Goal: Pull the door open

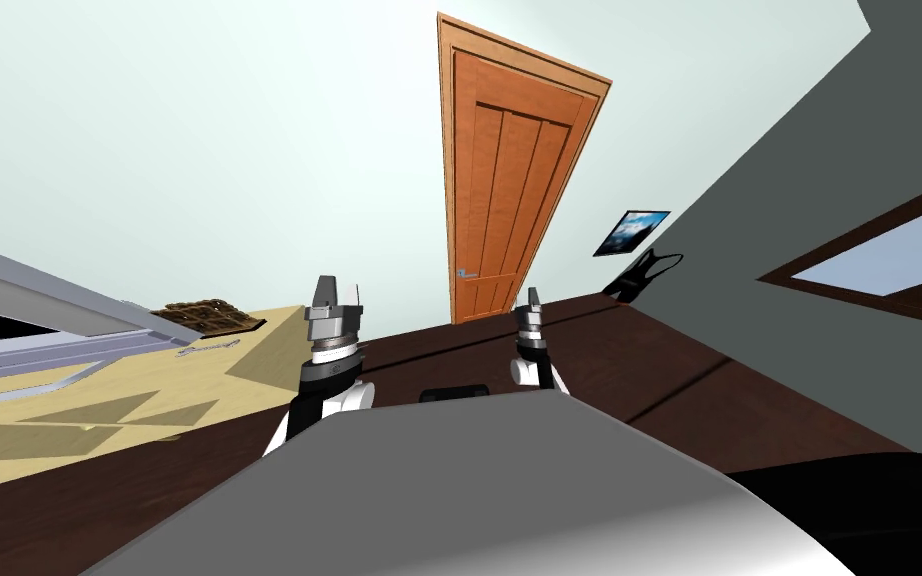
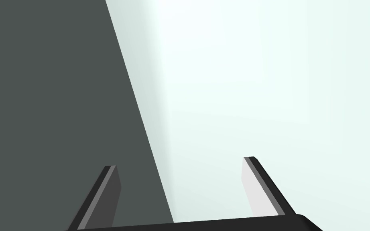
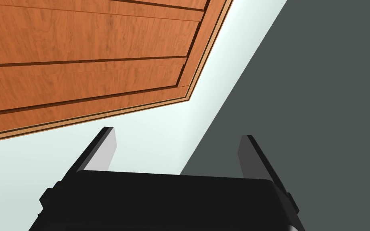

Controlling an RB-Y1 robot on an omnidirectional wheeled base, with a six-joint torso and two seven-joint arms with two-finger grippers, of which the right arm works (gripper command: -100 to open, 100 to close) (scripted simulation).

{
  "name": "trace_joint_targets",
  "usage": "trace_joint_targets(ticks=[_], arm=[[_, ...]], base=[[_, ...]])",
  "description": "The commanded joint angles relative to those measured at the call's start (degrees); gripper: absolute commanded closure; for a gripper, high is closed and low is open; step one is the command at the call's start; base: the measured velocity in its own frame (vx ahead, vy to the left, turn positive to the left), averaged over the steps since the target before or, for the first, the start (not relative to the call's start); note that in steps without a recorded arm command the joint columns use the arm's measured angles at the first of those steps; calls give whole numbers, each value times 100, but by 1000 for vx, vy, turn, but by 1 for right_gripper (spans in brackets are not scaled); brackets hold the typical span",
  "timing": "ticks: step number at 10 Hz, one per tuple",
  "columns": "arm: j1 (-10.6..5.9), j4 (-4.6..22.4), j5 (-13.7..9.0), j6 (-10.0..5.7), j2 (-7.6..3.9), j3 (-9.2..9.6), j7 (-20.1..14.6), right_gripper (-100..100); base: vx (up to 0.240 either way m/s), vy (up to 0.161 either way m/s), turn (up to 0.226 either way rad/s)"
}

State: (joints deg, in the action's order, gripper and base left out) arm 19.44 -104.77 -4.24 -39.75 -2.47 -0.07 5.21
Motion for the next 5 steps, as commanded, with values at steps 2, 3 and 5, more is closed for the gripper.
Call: trace_joint_targets(ticks=[2, 3, 5], arm=[[-136, 350, -25, -17, -66, -46, -54, -100], [-224, 568, -35, -40, -96, -67, -80, -100], [-316, 809, -46, -65, -125, -88, -107, -100]], base=[[92, -7, 85], [60, -3, 61], [68, -4, 88]])
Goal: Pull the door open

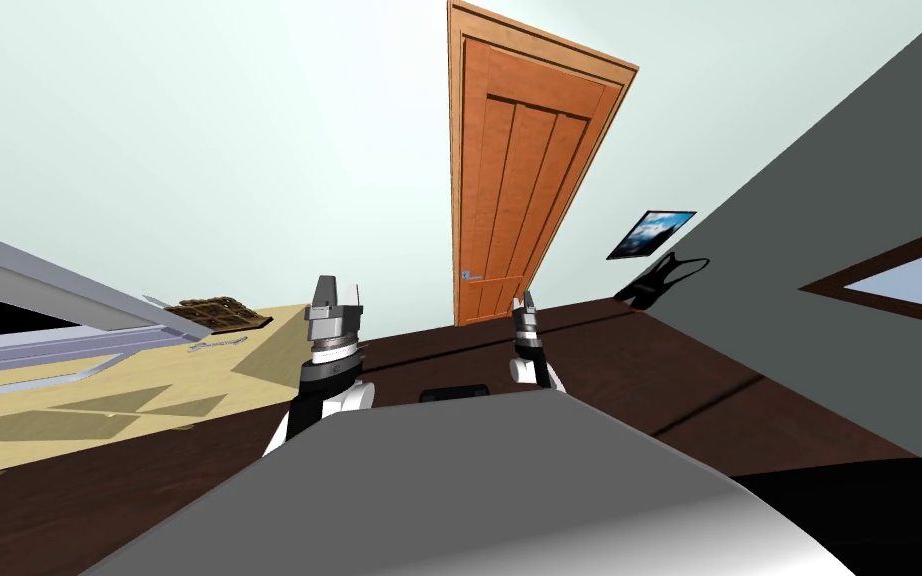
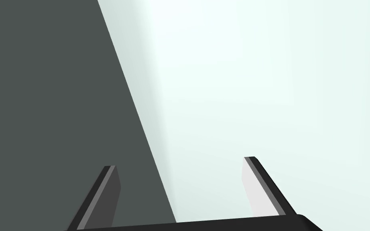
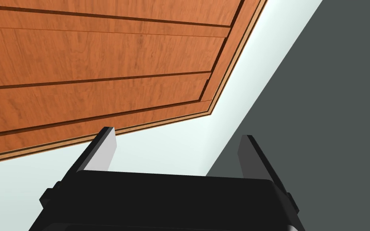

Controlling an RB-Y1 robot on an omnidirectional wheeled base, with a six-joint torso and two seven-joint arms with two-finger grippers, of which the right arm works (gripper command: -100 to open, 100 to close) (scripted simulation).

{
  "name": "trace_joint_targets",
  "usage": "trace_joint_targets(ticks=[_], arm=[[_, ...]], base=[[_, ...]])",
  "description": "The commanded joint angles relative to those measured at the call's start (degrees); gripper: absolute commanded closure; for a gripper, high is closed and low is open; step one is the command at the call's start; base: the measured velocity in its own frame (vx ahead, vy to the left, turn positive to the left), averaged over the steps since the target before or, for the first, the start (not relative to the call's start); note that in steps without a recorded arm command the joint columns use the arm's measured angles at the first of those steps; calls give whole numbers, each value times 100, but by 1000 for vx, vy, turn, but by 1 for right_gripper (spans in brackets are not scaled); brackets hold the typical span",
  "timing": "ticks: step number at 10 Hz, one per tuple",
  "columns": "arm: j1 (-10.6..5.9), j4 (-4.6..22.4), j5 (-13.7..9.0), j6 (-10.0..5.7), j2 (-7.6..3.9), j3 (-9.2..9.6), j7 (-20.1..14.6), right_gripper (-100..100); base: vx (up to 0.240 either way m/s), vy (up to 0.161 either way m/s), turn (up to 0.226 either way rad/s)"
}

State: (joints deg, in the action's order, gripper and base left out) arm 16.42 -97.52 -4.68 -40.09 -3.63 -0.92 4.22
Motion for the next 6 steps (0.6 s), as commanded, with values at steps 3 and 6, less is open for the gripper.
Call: trace_joint_targets(ticks=[3, 6], arm=[[-200, 548, -23, -81, -65, -47, -62, -100], [-390, 1028, -44, -132, -119, -91, -117, -100]], base=[[45, 1, 63], [70, -3, 78]])
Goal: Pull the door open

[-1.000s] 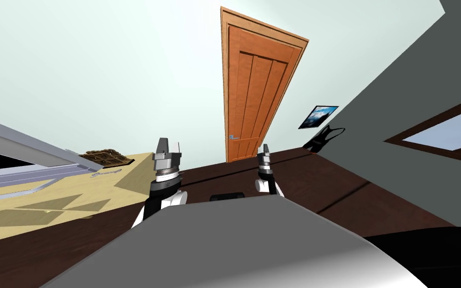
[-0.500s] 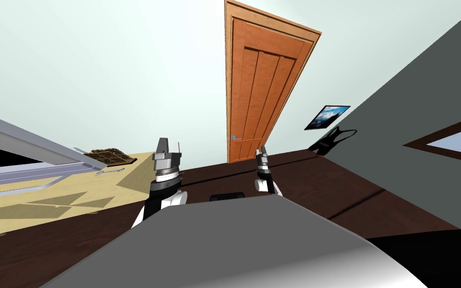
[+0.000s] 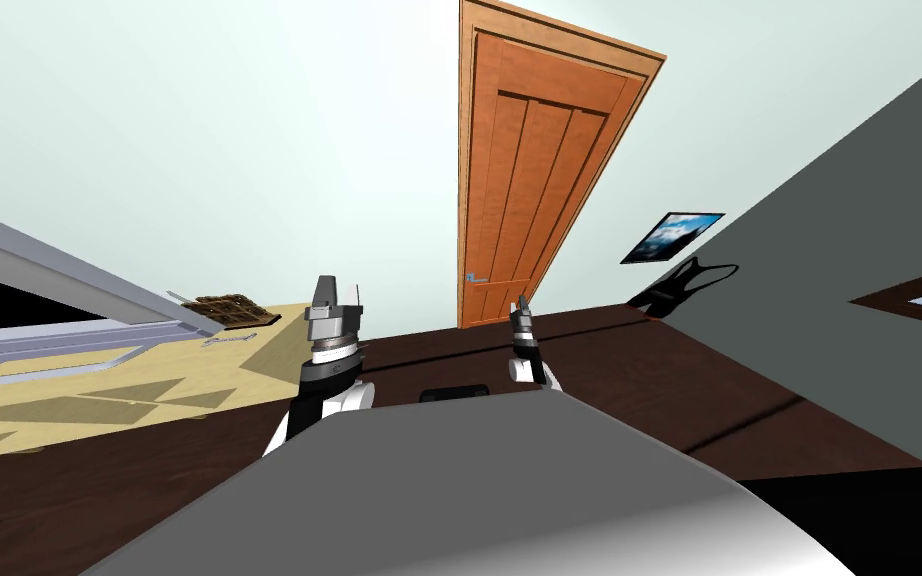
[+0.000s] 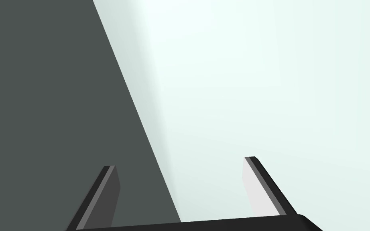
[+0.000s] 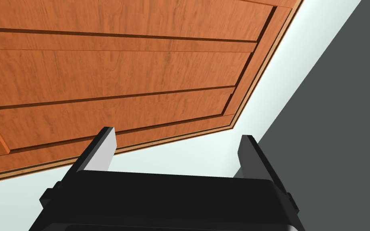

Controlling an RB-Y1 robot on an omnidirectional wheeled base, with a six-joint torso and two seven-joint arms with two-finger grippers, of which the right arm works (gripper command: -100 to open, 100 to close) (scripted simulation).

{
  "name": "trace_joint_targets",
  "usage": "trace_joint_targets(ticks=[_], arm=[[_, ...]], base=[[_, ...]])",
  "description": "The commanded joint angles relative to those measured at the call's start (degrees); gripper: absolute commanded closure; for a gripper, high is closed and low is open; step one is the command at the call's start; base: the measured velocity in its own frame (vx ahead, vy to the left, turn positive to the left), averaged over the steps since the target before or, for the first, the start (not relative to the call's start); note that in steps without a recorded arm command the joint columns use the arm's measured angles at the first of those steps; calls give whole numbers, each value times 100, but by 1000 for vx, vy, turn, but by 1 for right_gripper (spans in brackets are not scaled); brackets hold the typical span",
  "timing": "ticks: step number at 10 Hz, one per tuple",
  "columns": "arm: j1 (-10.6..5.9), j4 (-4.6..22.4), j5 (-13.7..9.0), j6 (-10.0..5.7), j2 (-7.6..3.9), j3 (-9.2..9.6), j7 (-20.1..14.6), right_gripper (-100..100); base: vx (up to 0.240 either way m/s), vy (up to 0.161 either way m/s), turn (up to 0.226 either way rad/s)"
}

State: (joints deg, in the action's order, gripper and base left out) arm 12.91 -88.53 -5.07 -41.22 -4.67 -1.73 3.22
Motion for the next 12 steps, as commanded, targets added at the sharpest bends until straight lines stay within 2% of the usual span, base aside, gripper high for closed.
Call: trace_joint_targets(ticks=[1, 2, 3, 4, 5, 6, 7, 8, 9, 10, 11, 12], arm=[[-135, 286, -16, -45, -41, -32, -45, -100], [-135, 386, -16, -45, -41, -32, -45, -100], [-231, 589, -27, -70, -67, -54, -72, -100], [-231, 630, -27, -70, -67, -54, -72, -100], [-327, 848, -37, -96, -90, -76, -100, -100], [-327, 874, -37, -96, -90, -76, -100, -100], [-423, 1062, -48, -122, -113, -99, -128, -100], [-423, 1119, -48, -122, -113, -99, -128, -100], [-519, 1327, -59, -148, -137, -121, -156, -100], [-519, 1363, -59, -148, -137, -121, -156, -100], [-614, 1588, -70, -173, -159, -143, -183, -100], [-614, 1605, -70, -173, -159, -143, -183, -100]], base=[[83, 1, 136], [63, -8, 51], [59, -12, 74], [45, -6, 42], [51, 1, 89], [47, -2, 42], [55, -2, 78], [45, -6, 38], [56, -7, 81], [49, -12, 50], [49, -9, 81], [43, -9, 39]])
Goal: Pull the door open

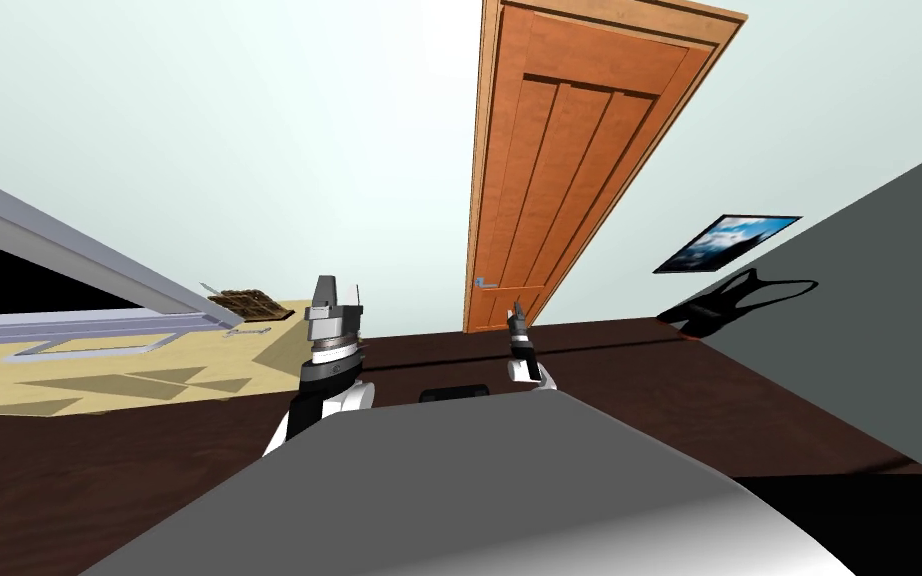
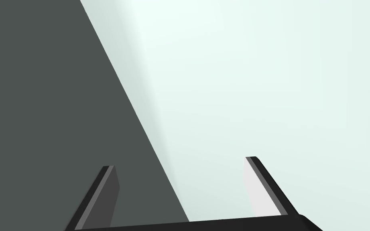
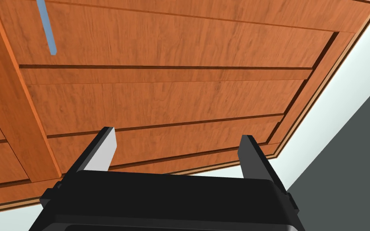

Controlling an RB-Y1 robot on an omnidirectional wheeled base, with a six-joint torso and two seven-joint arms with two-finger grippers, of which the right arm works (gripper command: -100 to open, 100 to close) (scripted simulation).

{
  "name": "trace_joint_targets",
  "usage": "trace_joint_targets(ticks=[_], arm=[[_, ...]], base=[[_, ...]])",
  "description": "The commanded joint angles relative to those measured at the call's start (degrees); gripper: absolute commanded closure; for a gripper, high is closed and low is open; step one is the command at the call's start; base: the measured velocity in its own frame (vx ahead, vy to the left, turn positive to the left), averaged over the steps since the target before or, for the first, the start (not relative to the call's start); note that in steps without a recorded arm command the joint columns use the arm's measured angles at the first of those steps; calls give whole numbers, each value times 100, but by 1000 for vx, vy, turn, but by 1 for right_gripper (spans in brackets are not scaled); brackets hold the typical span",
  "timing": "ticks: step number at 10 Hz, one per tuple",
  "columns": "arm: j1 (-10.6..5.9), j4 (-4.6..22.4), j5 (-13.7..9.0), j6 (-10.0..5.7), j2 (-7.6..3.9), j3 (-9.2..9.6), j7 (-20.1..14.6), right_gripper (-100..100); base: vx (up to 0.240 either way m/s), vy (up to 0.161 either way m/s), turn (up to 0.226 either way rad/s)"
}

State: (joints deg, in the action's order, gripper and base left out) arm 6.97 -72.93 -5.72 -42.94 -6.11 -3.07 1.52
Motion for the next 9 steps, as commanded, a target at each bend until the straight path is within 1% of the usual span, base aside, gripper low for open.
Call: trace_joint_targets(ticks=[1, 2, 3, 4, 6, 7, 8, 9], arm=[[-114, 283, -16, -26, -35, -30, -40, -100], [-207, 452, -26, -51, -55, -51, -67, -100], [-207, 520, -26, -51, -55, -51, -67, -100], [-300, 757, -37, -76, -75, -73, -94, -100], [-477, 1121, -56, -124, -111, -114, -145, -100], [-477, 1208, -56, -124, -111, -114, -145, -100], [-565, 1431, -66, -147, -129, -134, -171, -100], [-652, 1577, -76, -171, -146, -154, -196, -100]], base=[[50, -9, 73], [66, -16, 122], [61, -17, 52], [66, -9, 69], [90, -15, 115], [65, -16, 51], [62, -6, 84], [74, -13, 100]])
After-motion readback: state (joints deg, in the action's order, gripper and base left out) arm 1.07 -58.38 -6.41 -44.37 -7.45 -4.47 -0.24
